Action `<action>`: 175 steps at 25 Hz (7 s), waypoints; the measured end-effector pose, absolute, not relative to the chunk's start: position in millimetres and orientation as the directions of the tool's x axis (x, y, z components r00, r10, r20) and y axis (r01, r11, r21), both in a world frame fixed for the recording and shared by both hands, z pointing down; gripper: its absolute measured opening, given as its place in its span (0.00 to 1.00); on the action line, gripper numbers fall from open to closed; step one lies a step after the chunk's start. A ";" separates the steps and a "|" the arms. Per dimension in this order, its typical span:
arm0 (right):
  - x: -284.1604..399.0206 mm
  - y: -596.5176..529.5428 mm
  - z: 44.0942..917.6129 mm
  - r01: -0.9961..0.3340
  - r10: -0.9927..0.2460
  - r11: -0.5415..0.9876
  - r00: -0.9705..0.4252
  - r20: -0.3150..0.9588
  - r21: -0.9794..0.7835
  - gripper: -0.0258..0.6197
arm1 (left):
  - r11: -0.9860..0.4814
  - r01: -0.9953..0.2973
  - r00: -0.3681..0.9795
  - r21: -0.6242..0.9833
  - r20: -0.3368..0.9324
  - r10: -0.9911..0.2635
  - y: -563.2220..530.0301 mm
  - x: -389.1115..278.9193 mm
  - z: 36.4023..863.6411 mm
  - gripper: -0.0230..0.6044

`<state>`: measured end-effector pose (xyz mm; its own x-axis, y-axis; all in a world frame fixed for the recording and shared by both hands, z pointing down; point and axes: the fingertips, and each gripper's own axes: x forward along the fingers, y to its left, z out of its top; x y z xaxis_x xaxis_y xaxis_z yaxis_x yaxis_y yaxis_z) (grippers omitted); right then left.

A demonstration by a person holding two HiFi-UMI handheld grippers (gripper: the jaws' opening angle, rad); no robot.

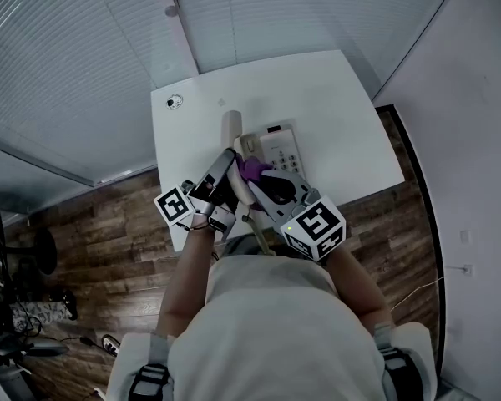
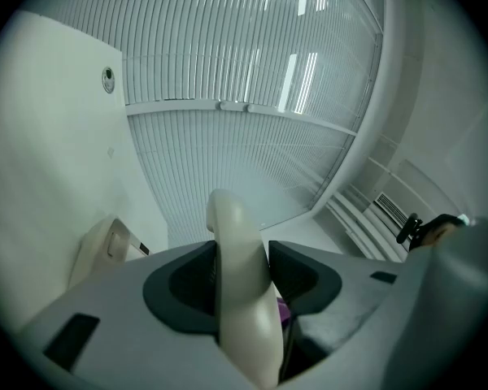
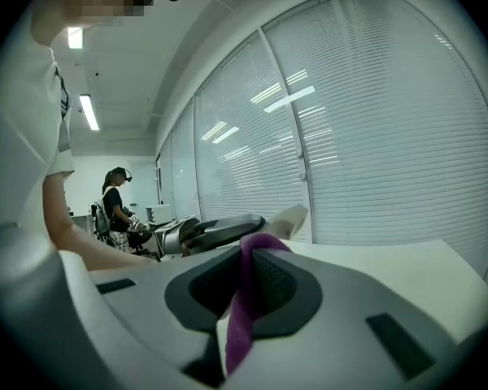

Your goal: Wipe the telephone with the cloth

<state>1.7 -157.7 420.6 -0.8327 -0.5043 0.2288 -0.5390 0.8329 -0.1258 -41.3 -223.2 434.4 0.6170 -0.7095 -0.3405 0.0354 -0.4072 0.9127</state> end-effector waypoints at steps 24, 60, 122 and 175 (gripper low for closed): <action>22.6 -126.6 444.7 -0.555 -0.498 0.808 -0.822 0.275 -0.197 0.11 | -0.413 0.003 0.612 0.911 -0.328 -0.720 -227.5 -44.0 432.4 0.37; 106.9 -167.3 438.7 -0.830 -0.794 0.521 -0.557 0.243 -0.200 0.11 | -0.314 -0.256 0.624 0.914 -0.091 -0.776 -230.2 -24.4 480.3 0.37; 135.7 -184.3 429.6 -0.830 -0.815 0.499 -0.547 0.193 -0.249 0.11 | -0.102 -0.718 0.469 0.689 0.370 -0.802 -239.8 0.4 562.7 0.37; -2.6 -9.3 429.9 -0.865 -0.844 0.426 -0.486 0.229 -0.265 0.11 | -0.477 -0.725 0.674 0.496 0.374 -0.637 -28.1 -90.4 477.0 0.07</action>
<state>-2.6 -9.3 429.9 -0.4858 -0.8435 0.2290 -0.8650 0.4264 -0.2645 -90.4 -28.1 477.0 0.6745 -0.6367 0.3737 -0.7254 -0.4773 0.4960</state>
